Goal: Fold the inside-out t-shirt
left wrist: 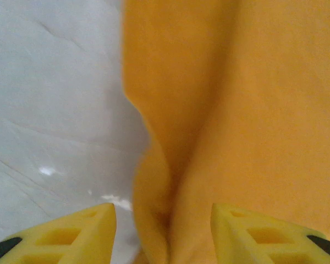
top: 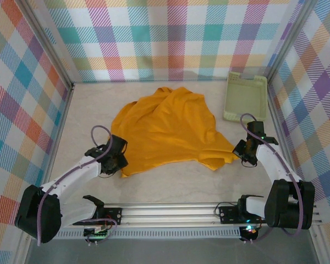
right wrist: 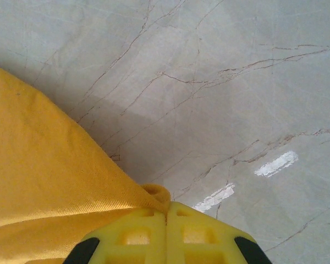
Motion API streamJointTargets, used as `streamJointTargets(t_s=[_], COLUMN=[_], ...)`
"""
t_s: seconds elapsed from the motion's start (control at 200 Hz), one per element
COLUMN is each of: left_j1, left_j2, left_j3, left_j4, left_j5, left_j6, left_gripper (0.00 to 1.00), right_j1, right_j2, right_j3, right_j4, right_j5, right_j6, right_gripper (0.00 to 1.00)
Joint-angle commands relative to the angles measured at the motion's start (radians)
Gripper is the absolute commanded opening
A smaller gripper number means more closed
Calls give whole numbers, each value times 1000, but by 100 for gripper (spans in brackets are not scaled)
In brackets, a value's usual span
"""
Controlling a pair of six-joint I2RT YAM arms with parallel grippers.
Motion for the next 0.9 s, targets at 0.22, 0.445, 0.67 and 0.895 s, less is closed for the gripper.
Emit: streamJointTargets(t_s=[0.22, 0.445, 0.67, 0.895], left_j1=[-173, -180, -155, 267], left_j2=[-19, 57, 32, -226], left_j3=[-67, -73, -2, 219], left_j4=[-78, -24, -81, -74], left_j5=[33, 38, -86, -112], left_j6=[-205, -203, -131, 224], left_gripper=[49, 35, 8, 0], right_j1=[-6, -5, -18, -139], right_j2=[-26, -28, -27, -48], right_j3=[16, 20, 66, 260], right_j4=[-23, -28, -53, -134], right_j5=[-10, -7, -7, -63], right_j6=[-6, -6, -6, -25], right_gripper=[0, 0, 0, 0])
